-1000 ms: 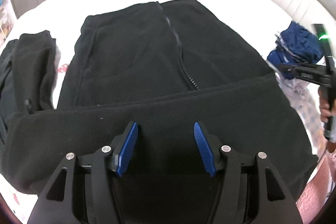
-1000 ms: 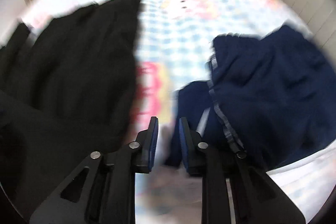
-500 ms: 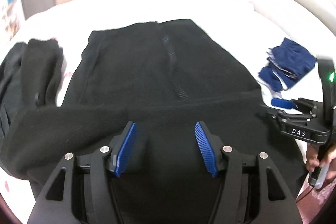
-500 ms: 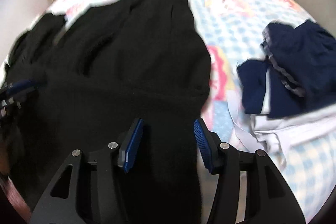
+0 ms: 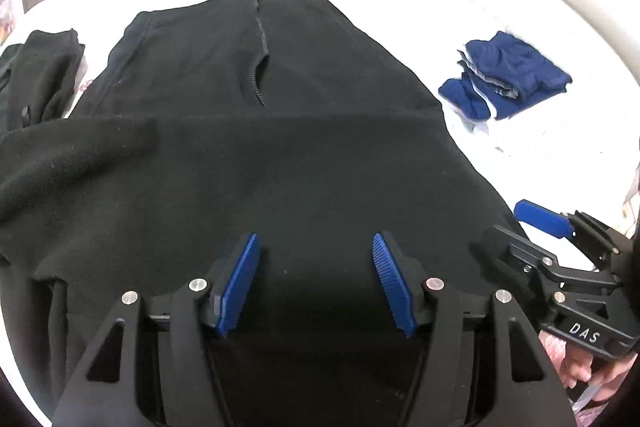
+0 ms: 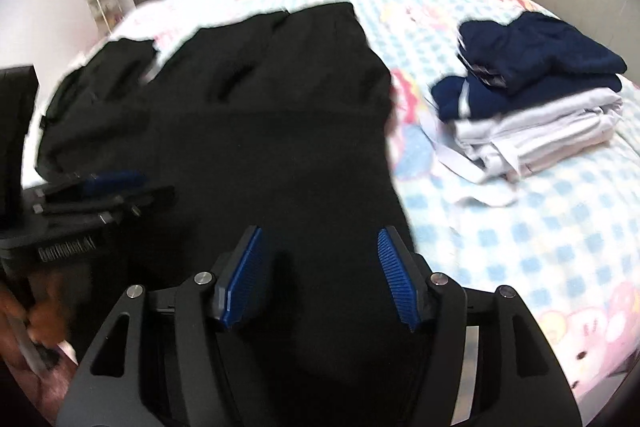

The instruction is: Fold clothes

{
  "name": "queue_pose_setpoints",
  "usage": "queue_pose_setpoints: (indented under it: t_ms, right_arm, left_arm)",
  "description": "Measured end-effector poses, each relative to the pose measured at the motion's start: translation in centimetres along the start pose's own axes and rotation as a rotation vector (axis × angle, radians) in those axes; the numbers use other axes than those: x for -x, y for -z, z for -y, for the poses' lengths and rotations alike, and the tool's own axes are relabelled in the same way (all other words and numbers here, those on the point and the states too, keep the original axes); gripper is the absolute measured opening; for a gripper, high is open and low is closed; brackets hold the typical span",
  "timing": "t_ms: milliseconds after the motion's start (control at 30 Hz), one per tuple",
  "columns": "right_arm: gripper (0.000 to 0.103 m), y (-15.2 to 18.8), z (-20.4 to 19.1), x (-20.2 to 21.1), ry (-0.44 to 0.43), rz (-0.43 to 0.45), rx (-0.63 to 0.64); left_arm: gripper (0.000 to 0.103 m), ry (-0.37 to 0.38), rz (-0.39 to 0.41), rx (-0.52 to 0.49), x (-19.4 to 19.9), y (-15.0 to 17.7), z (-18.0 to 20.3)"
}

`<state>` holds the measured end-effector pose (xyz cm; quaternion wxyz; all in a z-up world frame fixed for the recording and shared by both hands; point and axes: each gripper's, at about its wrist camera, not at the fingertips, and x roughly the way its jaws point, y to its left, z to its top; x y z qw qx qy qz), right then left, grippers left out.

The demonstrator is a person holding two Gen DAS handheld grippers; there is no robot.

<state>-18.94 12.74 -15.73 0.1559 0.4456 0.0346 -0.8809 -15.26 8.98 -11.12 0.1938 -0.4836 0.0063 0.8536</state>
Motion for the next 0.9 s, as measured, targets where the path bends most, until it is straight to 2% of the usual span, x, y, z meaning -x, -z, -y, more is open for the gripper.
queue_pose_setpoints:
  t_ms: [33,100,167,233,267,367,467,567,633,733,833,900]
  right_arm:
    - [0.061,0.1,-0.5,-0.6,0.007,-0.015,0.002]
    - [0.059,0.9,-0.7,-2.0,0.069,-0.070,0.013]
    - [0.059,1.9,0.2,-1.6,0.069,-0.076,0.020]
    - [0.059,2.3,1.2,-0.4,0.106,-0.047,0.021]
    - [0.060,2.4,1.9,0.3,0.121,-0.033,0.008]
    - [0.060,2.2,2.9,0.6,0.066,-0.011,-0.062]
    - [0.055,2.5,2.1,-0.1,0.077,-0.028,-0.094]
    - [0.055,3.5,3.0,-1.1,0.100,-0.047,-0.094]
    - [0.055,3.9,3.7,-0.2,0.081,-0.036,-0.106]
    - [0.055,2.8,3.0,0.5,0.072,0.000,-0.086]
    - [0.056,0.5,1.4,0.5,0.023,0.046,-0.069]
    - [0.056,-0.2,0.6,-0.3,0.020,0.043,-0.062]
  left_arm:
    - [0.062,-0.036,-0.056,0.001,-1.0,0.3,0.0]
    - [0.063,-0.062,-0.118,0.018,-1.7,1.1,-0.5]
    - [0.062,-0.048,-0.075,-0.001,0.4,1.5,-0.7]
    - [0.061,-0.064,-0.003,-0.039,2.1,1.7,-0.5]
    - [0.061,-0.050,0.028,-0.033,2.6,1.6,-0.4]
    - [0.061,-0.031,0.020,-0.017,2.3,1.6,-0.6]
    - [0.061,-0.013,0.013,-0.002,2.1,1.6,-0.8]
    - [0.061,0.006,0.005,0.013,1.8,1.5,-1.1]
    - [0.062,0.018,0.001,0.023,1.6,1.5,-1.2]
    - [0.062,0.037,-0.005,0.039,1.4,1.5,-1.5]
    - [0.062,0.041,0.062,0.040,1.8,-0.6,-0.7]
    - [0.062,0.046,0.042,0.035,0.9,-1.9,-0.3]
